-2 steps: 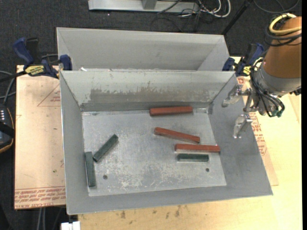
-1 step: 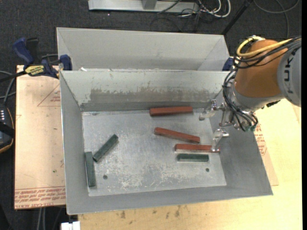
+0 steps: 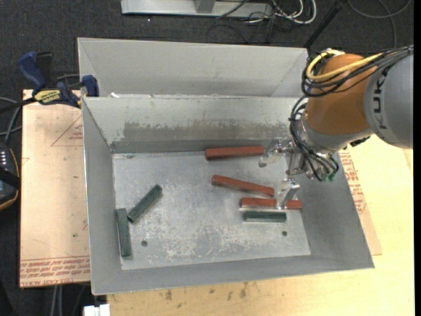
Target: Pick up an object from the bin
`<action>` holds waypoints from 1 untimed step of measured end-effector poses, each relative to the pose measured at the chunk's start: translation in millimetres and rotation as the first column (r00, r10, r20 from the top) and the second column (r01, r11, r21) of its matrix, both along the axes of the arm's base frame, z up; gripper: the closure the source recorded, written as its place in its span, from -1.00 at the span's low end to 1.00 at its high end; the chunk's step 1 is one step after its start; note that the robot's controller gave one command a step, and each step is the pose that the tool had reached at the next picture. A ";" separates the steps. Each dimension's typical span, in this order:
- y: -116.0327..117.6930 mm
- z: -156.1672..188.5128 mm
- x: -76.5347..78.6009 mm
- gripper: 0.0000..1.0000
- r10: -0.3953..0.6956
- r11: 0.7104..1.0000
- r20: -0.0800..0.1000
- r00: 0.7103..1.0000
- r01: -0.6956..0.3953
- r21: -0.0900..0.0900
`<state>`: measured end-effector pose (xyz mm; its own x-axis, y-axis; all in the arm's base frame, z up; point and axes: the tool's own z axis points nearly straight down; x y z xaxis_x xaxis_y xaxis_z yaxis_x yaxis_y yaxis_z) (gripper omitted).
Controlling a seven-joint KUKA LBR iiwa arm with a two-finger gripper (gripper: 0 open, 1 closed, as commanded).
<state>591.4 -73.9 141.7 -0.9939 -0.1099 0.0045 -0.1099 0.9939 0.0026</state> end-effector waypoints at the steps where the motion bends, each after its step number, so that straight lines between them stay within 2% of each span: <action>1: 6.1 2.9 -2.8 -1.00 -0.029 1.000 0.009 1.000 0.029 -0.001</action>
Offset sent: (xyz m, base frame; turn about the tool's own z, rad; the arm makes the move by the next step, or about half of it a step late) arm -0.0090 0.0087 -0.0717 -0.0034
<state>588.5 -67.9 144.7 -0.9967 -0.0813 -0.0048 -0.0813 0.9967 0.0008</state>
